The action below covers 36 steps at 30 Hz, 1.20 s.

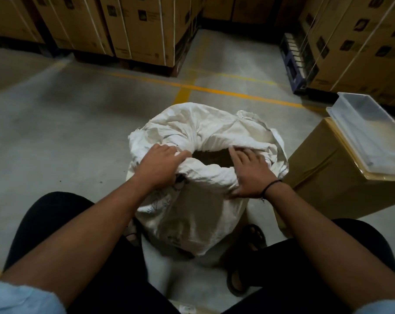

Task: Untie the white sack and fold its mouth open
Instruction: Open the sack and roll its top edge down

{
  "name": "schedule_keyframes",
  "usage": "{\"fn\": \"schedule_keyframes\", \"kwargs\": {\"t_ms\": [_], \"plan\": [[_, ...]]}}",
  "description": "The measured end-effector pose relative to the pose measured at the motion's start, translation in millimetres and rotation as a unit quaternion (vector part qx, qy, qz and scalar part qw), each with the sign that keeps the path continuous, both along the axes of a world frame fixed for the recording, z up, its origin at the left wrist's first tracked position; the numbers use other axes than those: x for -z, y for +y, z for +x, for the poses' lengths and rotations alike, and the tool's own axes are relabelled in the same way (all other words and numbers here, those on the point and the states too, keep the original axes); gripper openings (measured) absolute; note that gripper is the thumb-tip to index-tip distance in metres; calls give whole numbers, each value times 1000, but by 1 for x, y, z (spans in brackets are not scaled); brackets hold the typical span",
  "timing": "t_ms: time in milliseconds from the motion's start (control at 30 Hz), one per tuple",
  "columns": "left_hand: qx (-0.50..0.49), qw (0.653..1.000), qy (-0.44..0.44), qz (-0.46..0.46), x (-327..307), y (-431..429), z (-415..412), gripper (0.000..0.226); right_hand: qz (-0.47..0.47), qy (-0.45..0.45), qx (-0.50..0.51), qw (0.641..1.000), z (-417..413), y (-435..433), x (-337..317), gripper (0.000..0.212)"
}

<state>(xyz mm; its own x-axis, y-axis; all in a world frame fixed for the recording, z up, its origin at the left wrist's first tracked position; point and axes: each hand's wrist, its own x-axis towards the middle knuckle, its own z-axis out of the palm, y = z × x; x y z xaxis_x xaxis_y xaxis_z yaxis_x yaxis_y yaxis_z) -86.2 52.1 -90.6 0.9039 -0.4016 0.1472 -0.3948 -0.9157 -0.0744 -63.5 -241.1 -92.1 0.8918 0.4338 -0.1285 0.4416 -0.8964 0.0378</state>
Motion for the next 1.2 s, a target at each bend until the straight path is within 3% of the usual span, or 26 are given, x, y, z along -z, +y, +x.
{"fn": "schedule_keyframes", "kwargs": {"t_ms": [67,133,200,300,400,500,600,700,800,867,933,1000,1067,1133,1200], "plan": [[42,999,-8,2,-3,-13,-5,57,34,29,-45,998,-14,18,-11,143],[79,997,-3,3,-3,-25,-12,59,77,13,-75,994,-27,41,-9,136],[83,997,1,-6,-3,-31,-17,61,85,-14,-64,994,-31,57,1,109],[50,997,44,-35,-5,-17,-15,70,93,-126,-106,982,-38,59,3,43],[-24,998,64,-11,-9,25,-2,92,121,-214,-170,954,-47,40,1,20],[-132,990,27,39,-11,56,8,82,126,-222,-168,952,-54,27,5,23],[-144,989,3,38,-5,43,6,69,114,-207,-149,960,-58,27,11,31],[-54,997,35,42,-9,22,3,76,113,-195,-110,968,-57,30,7,36],[48,994,42,91,-12,13,-2,101,112,-195,-110,968,-55,33,4,38],[50,994,30,89,-7,13,-3,85,102,-171,-104,975,-54,37,1,37],[41,997,-54,20,-4,18,-1,55,78,-103,-49,990,-51,40,-6,36],[30,986,-158,-50,-9,22,3,41,80,20,-7,997,-47,37,-13,41],[38,969,-230,-86,-12,18,1,35,142,169,-7,975,-45,35,-22,65],[54,964,-240,-101,-16,7,-4,30,216,253,-14,943,-49,40,-24,93],[39,977,-181,-109,-25,-7,-6,33,232,204,10,951,-53,51,-8,105]]}}
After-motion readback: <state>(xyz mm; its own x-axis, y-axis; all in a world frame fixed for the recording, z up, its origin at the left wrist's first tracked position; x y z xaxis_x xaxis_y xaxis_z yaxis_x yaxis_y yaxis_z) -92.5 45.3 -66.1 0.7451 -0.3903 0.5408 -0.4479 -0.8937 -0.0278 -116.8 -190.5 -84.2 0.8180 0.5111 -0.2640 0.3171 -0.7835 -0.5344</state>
